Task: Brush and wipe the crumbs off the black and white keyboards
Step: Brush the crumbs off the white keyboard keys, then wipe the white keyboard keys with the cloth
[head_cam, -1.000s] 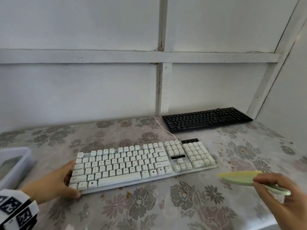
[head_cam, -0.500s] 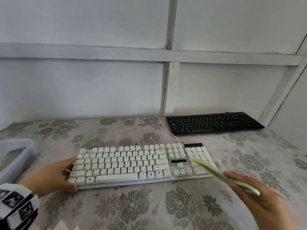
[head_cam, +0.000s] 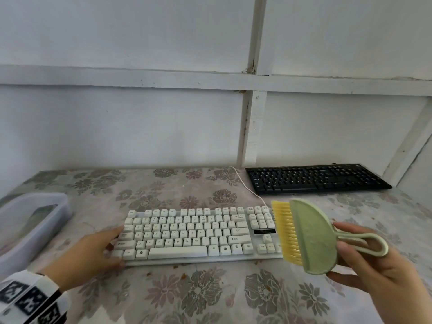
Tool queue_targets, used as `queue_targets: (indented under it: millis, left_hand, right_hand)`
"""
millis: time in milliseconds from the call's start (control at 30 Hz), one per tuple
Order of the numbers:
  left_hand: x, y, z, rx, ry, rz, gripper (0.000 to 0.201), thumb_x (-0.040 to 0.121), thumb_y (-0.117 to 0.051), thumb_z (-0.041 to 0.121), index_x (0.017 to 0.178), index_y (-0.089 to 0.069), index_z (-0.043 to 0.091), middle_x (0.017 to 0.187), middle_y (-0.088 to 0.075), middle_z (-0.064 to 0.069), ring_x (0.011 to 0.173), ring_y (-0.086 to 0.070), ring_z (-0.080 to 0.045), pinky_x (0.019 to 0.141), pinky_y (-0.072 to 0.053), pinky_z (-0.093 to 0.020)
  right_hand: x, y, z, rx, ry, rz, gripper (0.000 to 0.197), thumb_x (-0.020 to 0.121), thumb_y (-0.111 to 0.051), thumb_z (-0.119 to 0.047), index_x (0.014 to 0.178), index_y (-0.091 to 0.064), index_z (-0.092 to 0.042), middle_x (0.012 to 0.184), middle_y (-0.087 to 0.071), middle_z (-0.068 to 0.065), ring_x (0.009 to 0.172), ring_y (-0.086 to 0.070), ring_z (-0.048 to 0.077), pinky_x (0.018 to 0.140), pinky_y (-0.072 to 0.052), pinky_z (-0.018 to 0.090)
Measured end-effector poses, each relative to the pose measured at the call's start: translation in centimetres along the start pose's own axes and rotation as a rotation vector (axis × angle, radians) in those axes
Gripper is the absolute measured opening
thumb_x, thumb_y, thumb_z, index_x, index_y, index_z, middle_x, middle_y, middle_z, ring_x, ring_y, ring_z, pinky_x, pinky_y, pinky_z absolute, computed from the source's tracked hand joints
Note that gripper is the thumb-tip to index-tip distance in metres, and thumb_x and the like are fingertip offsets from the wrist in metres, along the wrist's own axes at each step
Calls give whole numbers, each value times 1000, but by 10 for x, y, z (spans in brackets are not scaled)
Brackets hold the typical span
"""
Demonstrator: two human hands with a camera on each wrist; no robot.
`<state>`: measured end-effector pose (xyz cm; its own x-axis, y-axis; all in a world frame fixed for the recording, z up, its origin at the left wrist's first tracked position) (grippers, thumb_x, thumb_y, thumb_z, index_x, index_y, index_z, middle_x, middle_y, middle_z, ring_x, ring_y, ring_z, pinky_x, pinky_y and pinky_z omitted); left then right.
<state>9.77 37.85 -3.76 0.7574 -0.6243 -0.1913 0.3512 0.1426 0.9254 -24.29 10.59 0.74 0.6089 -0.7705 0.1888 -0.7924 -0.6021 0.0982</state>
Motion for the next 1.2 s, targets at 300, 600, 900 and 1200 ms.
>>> queue_targets:
  millis: [300, 600, 900, 1200]
  left_hand:
    - [-1, 27, -33, -178, -129, 58, 69, 80, -69, 36, 139, -33, 35, 119, -48, 17, 104, -49, -2, 80, -42, -13]
    - [-15, 91, -132, -58, -154, 80, 124, 26, -21, 104, 135, -20, 46, 132, -27, 26, 132, -33, -8, 105, -26, -22]
    - [-10, 114, -229, -106, -95, -111, 154, 18, -49, 97, 147, 1, 30, 153, -3, 14, 139, -13, -5, 110, -19, -21]
    - [-4, 123, -267, -449, -102, -156, 141, 23, -70, 82, 141, -6, 40, 134, -36, 17, 115, -45, 1, 83, -42, -10]
  right_hand:
    - [5, -64, -43, 3, 65, -238, 77, 26, -80, -73, 85, -69, -25, 86, -70, 10, 76, -71, 26, 59, -59, 36]
    - [18, -233, -75, -268, 344, -375, 20, 88, -62, -10, 94, -61, -30, 88, -66, -7, 79, -67, 9, 70, -60, 32]
    - [38, -422, -91, -600, 782, -633, 20, 93, -56, -14, 112, -54, -9, 94, -63, 10, 78, -51, 16, 66, -38, 30]
    - [31, -534, -61, -979, 913, -941, 31, 98, -41, -9, 129, -46, -13, 117, -53, 15, 103, -50, 31, 80, -41, 36]
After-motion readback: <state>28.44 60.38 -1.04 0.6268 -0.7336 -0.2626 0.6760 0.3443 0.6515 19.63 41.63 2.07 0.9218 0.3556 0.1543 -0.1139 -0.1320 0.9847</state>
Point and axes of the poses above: each hand's wrist, its own x-axis towards the middle knuckle, its own y-axis out of the back of the hand, z = x × y, the point moved 1 cm from there along x, towards the middle knuckle
